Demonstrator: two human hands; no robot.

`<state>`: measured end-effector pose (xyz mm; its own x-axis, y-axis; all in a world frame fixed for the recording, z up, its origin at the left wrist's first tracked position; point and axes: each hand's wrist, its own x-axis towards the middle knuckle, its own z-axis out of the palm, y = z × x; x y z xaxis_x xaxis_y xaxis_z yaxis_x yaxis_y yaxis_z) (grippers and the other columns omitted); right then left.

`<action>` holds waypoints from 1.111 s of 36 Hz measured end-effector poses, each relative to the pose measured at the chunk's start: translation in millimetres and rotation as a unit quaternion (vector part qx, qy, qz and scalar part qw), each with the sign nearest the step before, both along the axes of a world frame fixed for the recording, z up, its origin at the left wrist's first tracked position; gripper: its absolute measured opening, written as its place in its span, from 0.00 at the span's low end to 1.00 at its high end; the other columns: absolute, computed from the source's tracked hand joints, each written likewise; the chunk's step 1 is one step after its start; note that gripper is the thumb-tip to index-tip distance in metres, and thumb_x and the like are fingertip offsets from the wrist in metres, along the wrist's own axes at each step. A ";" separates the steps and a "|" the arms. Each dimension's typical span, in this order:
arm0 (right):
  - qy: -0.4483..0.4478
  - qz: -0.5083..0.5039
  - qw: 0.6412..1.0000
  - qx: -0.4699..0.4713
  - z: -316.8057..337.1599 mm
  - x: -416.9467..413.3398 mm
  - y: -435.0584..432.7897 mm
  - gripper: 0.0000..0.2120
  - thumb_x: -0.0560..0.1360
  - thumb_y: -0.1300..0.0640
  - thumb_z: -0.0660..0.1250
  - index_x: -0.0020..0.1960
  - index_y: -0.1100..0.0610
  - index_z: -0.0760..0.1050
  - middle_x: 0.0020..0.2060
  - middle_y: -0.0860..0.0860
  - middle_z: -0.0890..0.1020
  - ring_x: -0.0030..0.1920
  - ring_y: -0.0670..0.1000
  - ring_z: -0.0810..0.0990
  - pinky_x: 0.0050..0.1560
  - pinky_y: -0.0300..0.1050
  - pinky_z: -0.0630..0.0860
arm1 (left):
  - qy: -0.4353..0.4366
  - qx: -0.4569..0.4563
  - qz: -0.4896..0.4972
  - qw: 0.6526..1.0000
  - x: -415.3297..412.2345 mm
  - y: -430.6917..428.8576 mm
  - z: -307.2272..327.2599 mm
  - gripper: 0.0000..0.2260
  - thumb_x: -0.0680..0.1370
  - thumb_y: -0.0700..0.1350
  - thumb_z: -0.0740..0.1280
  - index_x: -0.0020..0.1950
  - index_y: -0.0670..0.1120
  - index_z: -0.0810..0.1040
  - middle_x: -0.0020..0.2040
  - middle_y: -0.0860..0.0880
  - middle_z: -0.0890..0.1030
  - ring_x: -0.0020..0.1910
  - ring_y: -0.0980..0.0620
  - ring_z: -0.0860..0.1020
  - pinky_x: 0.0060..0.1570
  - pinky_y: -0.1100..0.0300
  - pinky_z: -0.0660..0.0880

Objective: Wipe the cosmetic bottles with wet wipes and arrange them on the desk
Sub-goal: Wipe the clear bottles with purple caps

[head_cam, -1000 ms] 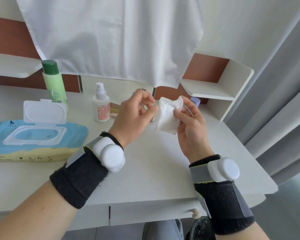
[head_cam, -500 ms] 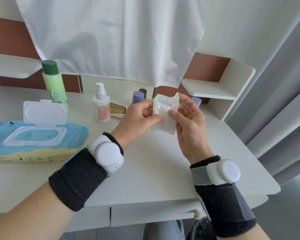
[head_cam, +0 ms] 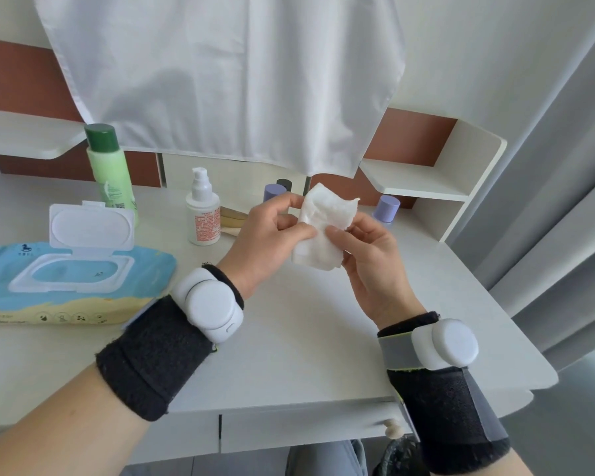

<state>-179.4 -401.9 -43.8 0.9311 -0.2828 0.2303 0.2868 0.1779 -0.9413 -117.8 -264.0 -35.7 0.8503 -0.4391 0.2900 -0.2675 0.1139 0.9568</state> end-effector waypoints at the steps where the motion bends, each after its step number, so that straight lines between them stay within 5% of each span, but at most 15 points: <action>1: -0.004 -0.005 1.000 -0.003 -1.0 0.3 -0.7 0.08 0.77 0.70 0.64 0.47 0.61 0.80 0.42 0.55 0.82 0.41 0.54 0.79 0.40 0.44 0.75 | 0.002 0.003 -0.001 1.000 0.3 -0.1 -0.1 0.08 0.75 0.34 0.67 0.49 0.46 0.78 0.33 0.44 0.77 0.23 0.59 0.69 0.25 0.71 0.64; 6: -0.016 -0.020 0.999 -0.030 -2.5 2.5 -0.2 0.29 0.75 0.77 0.53 0.34 0.52 0.84 0.37 0.50 0.83 0.40 0.55 0.75 0.39 0.45 0.70 | 0.001 0.040 -0.008 0.999 2.9 1.4 -1.9 0.09 0.77 0.36 0.64 0.48 0.50 0.79 0.31 0.49 0.75 0.27 0.56 0.66 0.29 0.67 0.64; 10: -0.004 -0.006 1.000 -0.008 -0.3 1.8 1.0 0.28 0.77 0.76 0.54 0.34 0.53 0.83 0.38 0.52 0.82 0.37 0.50 0.78 0.37 0.38 0.74 | 0.026 0.038 -0.066 0.997 2.9 5.4 1.6 0.11 0.74 0.36 0.68 0.52 0.50 0.78 0.40 0.46 0.78 0.34 0.52 0.68 0.31 0.64 0.65; 13: 0.004 -0.013 1.000 0.020 1.5 1.6 -1.0 0.27 0.76 0.75 0.53 0.33 0.53 0.82 0.36 0.52 0.81 0.36 0.50 0.76 0.35 0.37 0.73 | 0.055 0.028 -0.096 0.994 3.4 6.8 4.9 0.17 0.67 0.39 0.64 0.55 0.48 0.78 0.41 0.44 0.76 0.35 0.54 0.72 0.35 0.64 0.70; 18: 0.004 -0.025 0.999 0.034 5.0 -0.9 0.5 0.27 0.76 0.74 0.53 0.31 0.53 0.81 0.32 0.49 0.80 0.30 0.47 0.74 0.30 0.36 0.71 | 0.143 -0.035 -0.167 0.975 6.9 8.9 6.3 0.22 0.67 0.43 0.58 0.60 0.42 0.74 0.48 0.39 0.76 0.43 0.44 0.74 0.42 0.55 0.75; 22: 0.001 -0.046 0.999 -0.014 2.6 -0.2 1.6 0.28 0.74 0.75 0.52 0.30 0.53 0.81 0.34 0.48 0.81 0.35 0.49 0.76 0.36 0.39 0.70 | 0.119 -0.014 -0.118 0.986 4.3 5.6 6.2 0.15 0.73 0.49 0.64 0.57 0.45 0.77 0.44 0.44 0.79 0.41 0.46 0.79 0.43 0.53 0.79; 25: 0.001 -0.065 0.996 -0.060 -0.9 1.9 1.1 0.27 0.73 0.75 0.53 0.30 0.52 0.82 0.36 0.47 0.82 0.41 0.52 0.75 0.38 0.42 0.68 | 0.076 0.014 -0.058 0.995 3.5 3.1 3.1 0.07 0.77 0.43 0.68 0.54 0.46 0.78 0.42 0.45 0.81 0.40 0.49 0.81 0.40 0.58 0.79; 30: 0.025 -0.073 0.996 -0.033 0.2 1.6 0.5 0.17 0.62 0.65 0.55 0.36 0.55 0.82 0.36 0.50 0.80 0.41 0.53 0.71 0.37 0.41 0.68 | 0.033 0.012 -0.030 0.999 3.2 3.6 0.7 0.08 0.76 0.36 0.68 0.54 0.46 0.78 0.40 0.44 0.82 0.34 0.54 0.78 0.34 0.66 0.74; 36: 0.061 -0.012 0.998 -0.032 0.6 2.1 -1.5 0.13 0.71 0.52 0.64 0.53 0.56 0.77 0.46 0.54 0.80 0.47 0.52 0.79 0.46 0.45 0.75 | -0.022 0.002 -0.020 1.000 0.5 3.3 1.9 0.11 0.76 0.33 0.67 0.53 0.47 0.76 0.39 0.44 0.81 0.29 0.57 0.74 0.25 0.73 0.65; 40: 0.057 0.013 0.994 -0.090 1.3 0.3 1.3 0.12 0.74 0.56 0.70 0.54 0.61 0.75 0.44 0.52 0.81 0.45 0.51 0.81 0.44 0.42 0.76 | -0.053 0.007 -0.024 0.998 -1.3 4.3 3.1 0.10 0.76 0.33 0.67 0.53 0.45 0.75 0.42 0.42 0.83 0.26 0.61 0.72 0.26 0.73 0.65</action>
